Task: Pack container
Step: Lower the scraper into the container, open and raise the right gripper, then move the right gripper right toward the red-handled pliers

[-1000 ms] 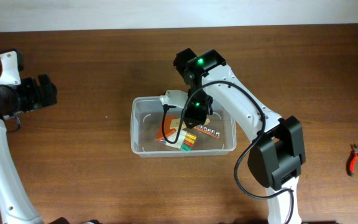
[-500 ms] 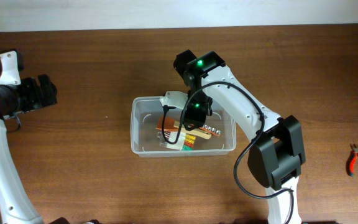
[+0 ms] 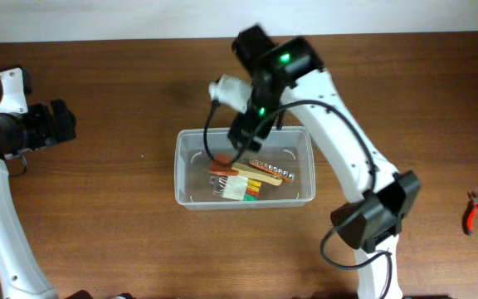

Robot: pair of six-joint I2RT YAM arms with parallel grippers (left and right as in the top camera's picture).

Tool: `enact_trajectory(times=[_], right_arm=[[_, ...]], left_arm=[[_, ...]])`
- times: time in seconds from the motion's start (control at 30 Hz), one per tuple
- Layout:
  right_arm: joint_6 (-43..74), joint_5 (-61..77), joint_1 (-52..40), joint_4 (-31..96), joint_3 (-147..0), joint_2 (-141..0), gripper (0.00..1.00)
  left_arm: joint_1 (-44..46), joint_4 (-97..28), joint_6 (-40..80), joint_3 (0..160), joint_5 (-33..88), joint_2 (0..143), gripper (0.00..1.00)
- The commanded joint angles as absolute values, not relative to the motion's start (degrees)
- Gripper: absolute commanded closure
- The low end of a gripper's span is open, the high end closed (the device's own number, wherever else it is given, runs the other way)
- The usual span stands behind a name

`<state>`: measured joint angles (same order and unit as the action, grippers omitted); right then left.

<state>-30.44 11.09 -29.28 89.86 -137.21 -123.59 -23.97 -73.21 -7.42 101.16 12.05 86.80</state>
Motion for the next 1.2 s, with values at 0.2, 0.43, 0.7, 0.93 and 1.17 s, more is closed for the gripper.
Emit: enact_trajectory(times=[0.2,0.43,0.7,0.93,1.17], right_arm=[[2.2,-6.0,-16.2,97.3,-153.3,-122.8,0.01],[2.4,-2.0,-5.4,97.3,-153.2,-122.7,0.01],[-1.5,-1.7,7.5,97.3,-153.1,-122.7,0.01],[-4.0,-1.9,18.0,97.4,-149.8,-122.6,0.01],[-0.5,2.2,26.8,97.4,-136.9,-117.8,0.01]], left_arm=[[-24.2,-73.1,-6.9,102.3,12.6,86.9,0.01],[-24.2,-73.1,-6.9,102.3,12.7,86.9,0.01],[-24.2,-73.1,-6.9,102.3,12.7,86.9,0.01],[-24.2,-73.1,-6.9,102.3,12.7,86.9,0.01],[-24.2,-73.1,-6.9,102.3,12.7,86.9,0.01]])
